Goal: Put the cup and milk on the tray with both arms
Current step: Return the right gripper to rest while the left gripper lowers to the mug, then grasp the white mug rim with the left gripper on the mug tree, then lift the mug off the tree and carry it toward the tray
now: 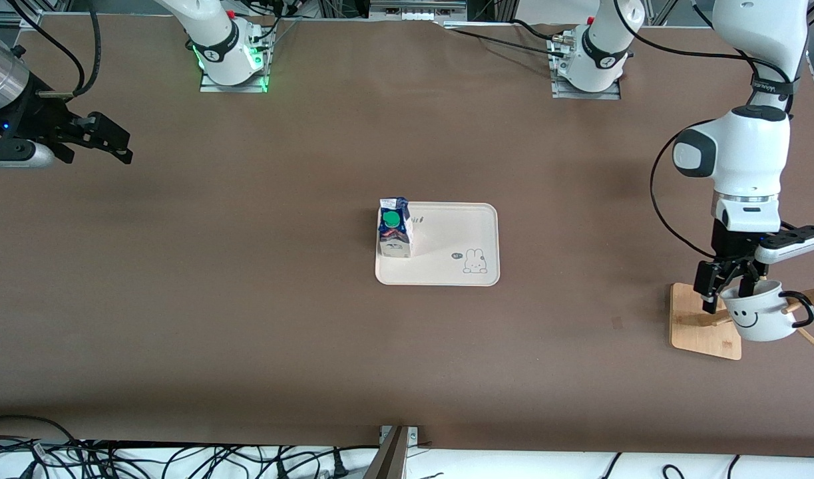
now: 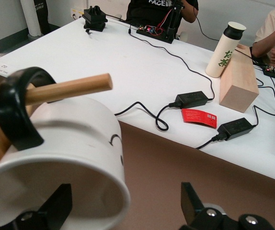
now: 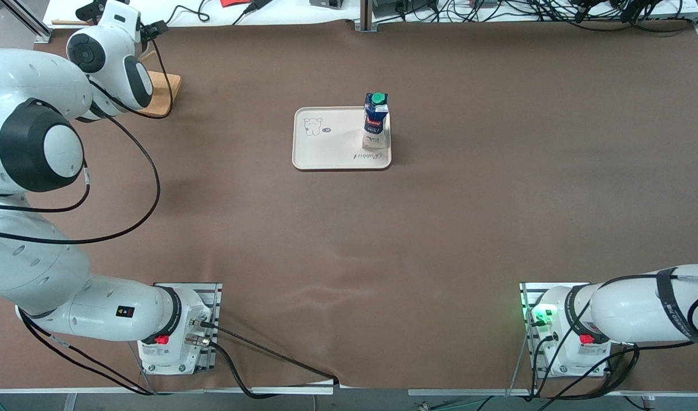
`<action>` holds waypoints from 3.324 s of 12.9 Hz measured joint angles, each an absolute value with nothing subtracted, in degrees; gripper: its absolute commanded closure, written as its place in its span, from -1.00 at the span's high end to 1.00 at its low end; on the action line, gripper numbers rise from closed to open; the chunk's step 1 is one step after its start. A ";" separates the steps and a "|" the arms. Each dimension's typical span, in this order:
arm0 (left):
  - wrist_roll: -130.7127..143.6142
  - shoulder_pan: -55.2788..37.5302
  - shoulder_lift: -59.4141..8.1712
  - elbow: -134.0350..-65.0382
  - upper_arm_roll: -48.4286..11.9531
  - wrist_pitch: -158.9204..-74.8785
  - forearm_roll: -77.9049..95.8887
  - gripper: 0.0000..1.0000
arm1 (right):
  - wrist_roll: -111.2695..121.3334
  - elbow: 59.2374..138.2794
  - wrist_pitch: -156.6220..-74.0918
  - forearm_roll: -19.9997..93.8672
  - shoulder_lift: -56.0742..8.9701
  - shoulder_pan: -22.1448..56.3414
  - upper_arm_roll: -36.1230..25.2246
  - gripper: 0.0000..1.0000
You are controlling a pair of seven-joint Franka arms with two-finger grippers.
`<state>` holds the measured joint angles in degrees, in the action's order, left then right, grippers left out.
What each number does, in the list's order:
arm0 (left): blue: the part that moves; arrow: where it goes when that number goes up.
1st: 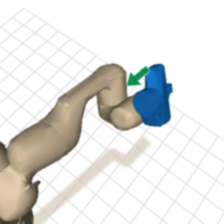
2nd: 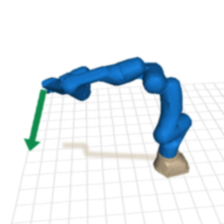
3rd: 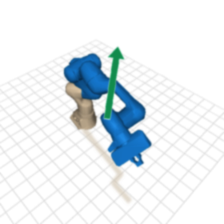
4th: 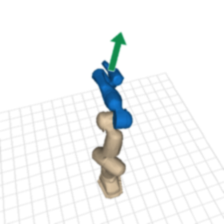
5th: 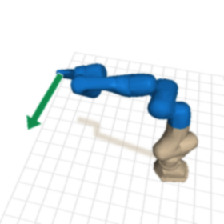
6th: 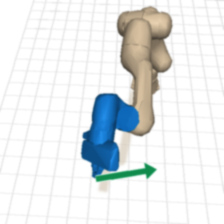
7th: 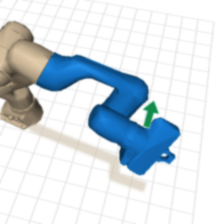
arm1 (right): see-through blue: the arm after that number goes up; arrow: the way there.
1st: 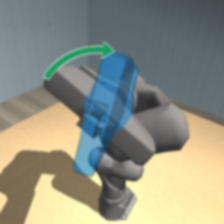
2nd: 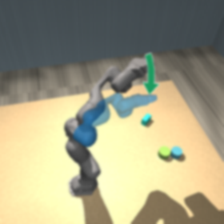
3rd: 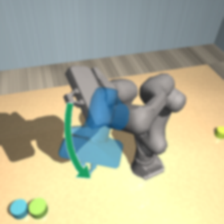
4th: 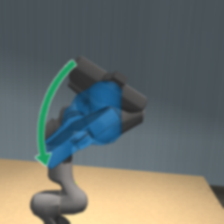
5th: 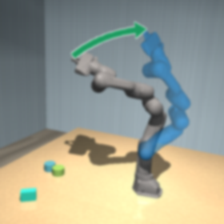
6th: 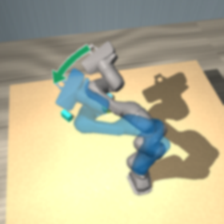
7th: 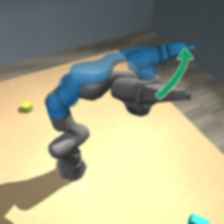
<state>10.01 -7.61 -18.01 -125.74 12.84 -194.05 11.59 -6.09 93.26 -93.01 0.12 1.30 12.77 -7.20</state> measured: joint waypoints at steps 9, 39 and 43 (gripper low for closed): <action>5.69 -7.55 -18.79 -123.83 14.02 -194.13 11.53 -1.00 | -6.09 92.91 -93.22 0.12 1.05 12.89 -6.75 1.00; 26.77 -11.09 -3.99 -103.88 6.29 -127.80 5.23 -1.00 | -6.09 92.90 -93.43 0.12 1.04 12.89 -6.76 1.00; 35.59 -15.92 -6.65 -98.14 -2.78 -112.56 -2.46 -1.00 | -6.09 92.88 -93.43 0.12 1.04 12.89 -6.77 1.00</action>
